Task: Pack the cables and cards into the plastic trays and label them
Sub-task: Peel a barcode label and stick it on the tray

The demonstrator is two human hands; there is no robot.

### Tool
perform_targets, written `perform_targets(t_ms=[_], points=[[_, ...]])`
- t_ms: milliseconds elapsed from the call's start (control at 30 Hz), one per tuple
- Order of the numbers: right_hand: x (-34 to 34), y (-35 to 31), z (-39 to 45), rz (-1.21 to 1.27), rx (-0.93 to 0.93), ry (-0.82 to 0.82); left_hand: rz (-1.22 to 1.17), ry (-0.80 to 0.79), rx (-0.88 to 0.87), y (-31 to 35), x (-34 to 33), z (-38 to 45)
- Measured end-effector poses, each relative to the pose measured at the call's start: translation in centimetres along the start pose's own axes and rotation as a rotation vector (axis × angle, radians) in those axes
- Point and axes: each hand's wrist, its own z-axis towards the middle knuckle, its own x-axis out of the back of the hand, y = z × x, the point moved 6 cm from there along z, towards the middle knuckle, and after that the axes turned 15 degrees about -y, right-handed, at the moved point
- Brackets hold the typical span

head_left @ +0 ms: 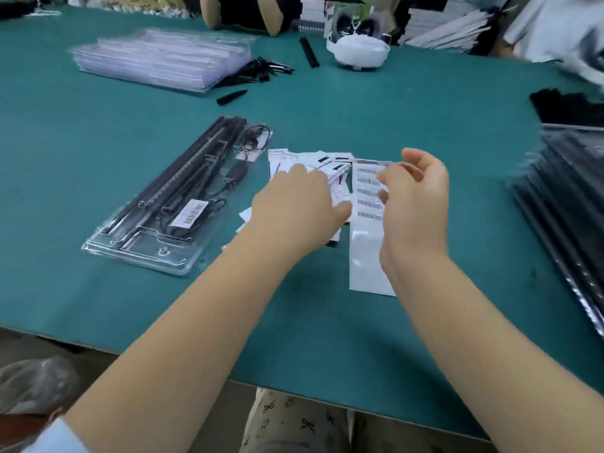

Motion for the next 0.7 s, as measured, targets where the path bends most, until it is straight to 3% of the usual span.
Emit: perform_targets(t_ms=[100,233,433,567,700], points=[[6.2,0.7,-0.7,0.018,-0.139,0.125,0.117,-0.061,0.037,3.6,-1.7,1.3],[8.9,2.2,-2.1,-0.089,-0.322,-0.068,0.207,-0.098,0.048,6.6,-3.6,1.3],[10.5,3.3,-3.5,-0.003,-0.317,-0.033,0.113,-0.142,0.037,8.6,-5.7,0.8],[11.4,3.1,-3.0,0.03,-0.256,-0.078,-0.284,-0.199,-0.021,8.4,-5.6,0.9],[10.9,2.3,-2.3,0.042,-0.151,-0.164,-0.781,-0.299,0.091,5.7,-5.3,1.0]])
